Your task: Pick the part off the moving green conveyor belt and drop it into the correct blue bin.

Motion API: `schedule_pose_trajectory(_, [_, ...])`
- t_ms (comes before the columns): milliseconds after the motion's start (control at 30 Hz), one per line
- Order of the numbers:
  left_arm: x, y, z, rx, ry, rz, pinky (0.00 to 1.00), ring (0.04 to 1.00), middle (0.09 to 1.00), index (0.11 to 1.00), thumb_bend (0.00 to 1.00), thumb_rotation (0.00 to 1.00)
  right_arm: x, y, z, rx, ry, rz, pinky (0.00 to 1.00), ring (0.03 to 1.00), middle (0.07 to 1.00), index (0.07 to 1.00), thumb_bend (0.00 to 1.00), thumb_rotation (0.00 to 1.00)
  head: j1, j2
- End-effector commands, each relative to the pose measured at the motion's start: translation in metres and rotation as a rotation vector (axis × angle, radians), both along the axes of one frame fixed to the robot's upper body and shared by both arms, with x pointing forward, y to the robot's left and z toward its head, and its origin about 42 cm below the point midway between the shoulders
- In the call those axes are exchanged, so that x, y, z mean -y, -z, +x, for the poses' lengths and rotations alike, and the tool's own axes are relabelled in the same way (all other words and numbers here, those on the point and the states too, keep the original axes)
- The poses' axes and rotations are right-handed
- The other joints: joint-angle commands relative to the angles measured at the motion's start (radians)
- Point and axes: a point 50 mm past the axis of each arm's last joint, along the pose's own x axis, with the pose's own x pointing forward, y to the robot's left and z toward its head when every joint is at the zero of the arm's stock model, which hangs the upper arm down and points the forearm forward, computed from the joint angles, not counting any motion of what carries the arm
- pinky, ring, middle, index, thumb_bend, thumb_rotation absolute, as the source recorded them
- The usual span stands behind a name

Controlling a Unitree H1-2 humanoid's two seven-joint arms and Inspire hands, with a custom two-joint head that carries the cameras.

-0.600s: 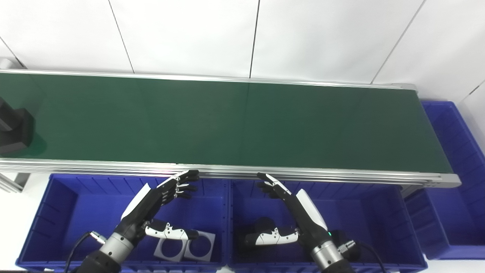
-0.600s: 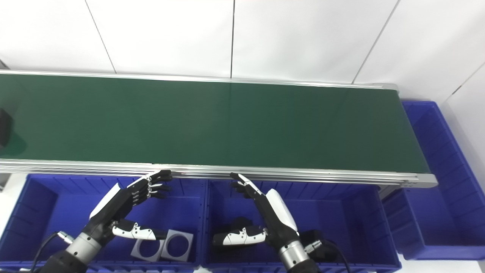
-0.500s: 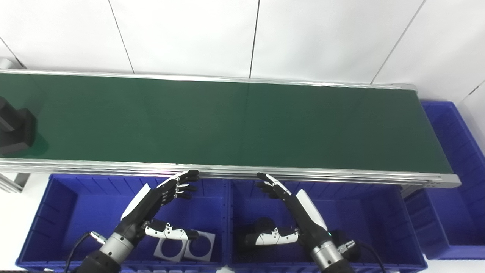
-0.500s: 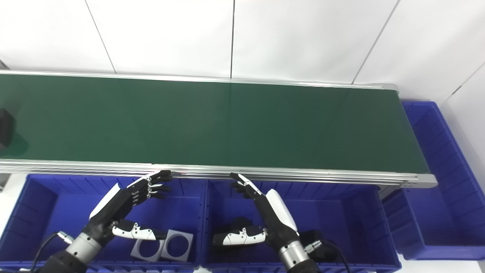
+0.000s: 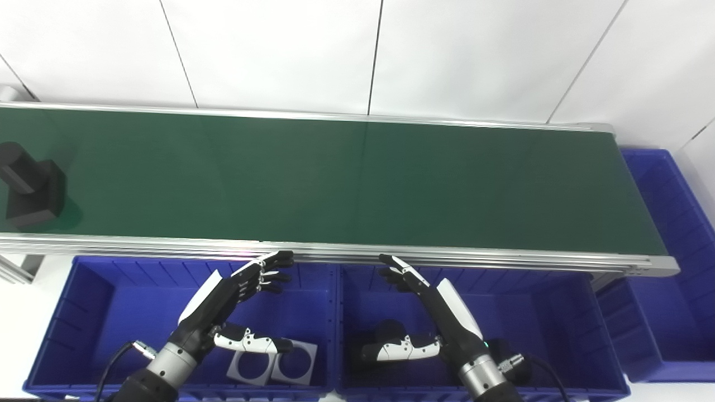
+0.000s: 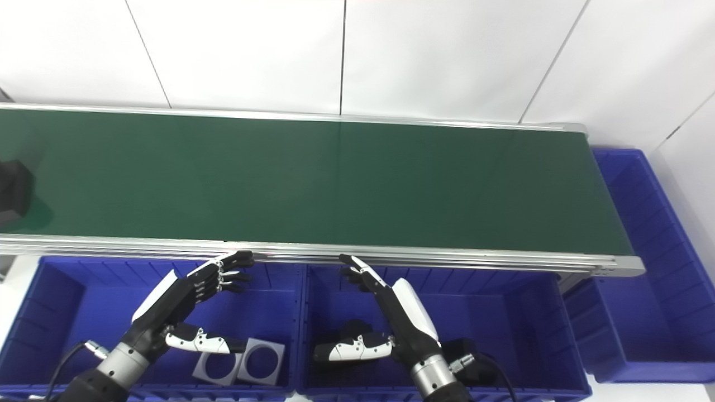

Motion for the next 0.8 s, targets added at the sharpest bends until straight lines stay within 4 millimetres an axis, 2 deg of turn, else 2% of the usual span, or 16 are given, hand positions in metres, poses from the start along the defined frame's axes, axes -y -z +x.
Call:
schedule_pose_trajectory(0, [0.005,-0.009,0.004,0.068,0.000,-0.013,0.72,0.784,0.861,0.873,0.85,0.12,0.003,-0.011,0.002,0.043,0.003,0.012,0.82,0.847,0.849,0.917,0.91,0.36,0.041,-0.003])
schedule_pose_trajectory(100, [0.013,-0.006,0.002,0.066,0.001,-0.021,0.73,0.786,0.854,0.869,0.86,0.14,0.013,-0.009,-0.002,0.047,0.005,0.027,0.81,0.844,0.848,0.915,0.91,0.34,0.187,-0.023])
schedule_pose_trajectory(133, [0.016,-0.005,0.001,0.064,0.001,-0.024,0.73,0.786,0.854,0.867,0.87,0.16,0.016,-0.009,-0.003,0.046,0.006,0.032,0.81,0.844,0.851,0.917,0.90,0.33,0.213,-0.028])
schedule_pose_trajectory(167, [0.021,-0.004,0.000,0.059,0.004,-0.020,0.73,0.786,0.854,0.866,0.88,0.16,0.021,-0.010,-0.005,0.044,0.008,0.030,0.81,0.845,0.852,0.918,0.90,0.33,0.275,-0.042])
schedule_pose_trajectory(233, [0.029,-0.003,-0.002,0.054,0.007,-0.010,0.72,0.785,0.861,0.867,0.88,0.20,0.028,-0.011,-0.007,0.054,0.006,0.033,0.83,0.841,0.850,0.921,0.89,0.31,0.311,-0.052])
schedule_pose_trajectory(300, [0.034,-0.002,-0.004,0.054,0.009,-0.003,0.73,0.789,0.863,0.868,0.87,0.19,0.034,-0.010,-0.006,0.069,-0.002,0.038,0.82,0.830,0.846,0.915,0.89,0.28,0.322,-0.054])
schedule_pose_trajectory(433, [0.040,0.000,-0.005,0.053,0.010,0.002,0.75,0.809,0.877,0.883,0.86,0.20,0.039,-0.009,-0.006,0.082,-0.011,0.035,0.83,0.826,0.837,0.909,0.89,0.29,0.316,-0.055])
schedule_pose_trajectory(600, [0.043,0.004,-0.005,0.058,0.006,0.006,0.75,0.810,0.874,0.885,0.87,0.25,0.040,-0.011,-0.007,0.087,-0.013,0.039,0.82,0.819,0.833,0.900,0.88,0.21,0.317,-0.060])
schedule_pose_trajectory(767, [0.046,0.007,-0.005,0.057,0.004,-0.001,0.75,0.807,0.868,0.880,0.87,0.23,0.042,-0.010,-0.008,0.079,-0.010,0.038,0.82,0.825,0.836,0.901,0.89,0.21,0.347,-0.090])
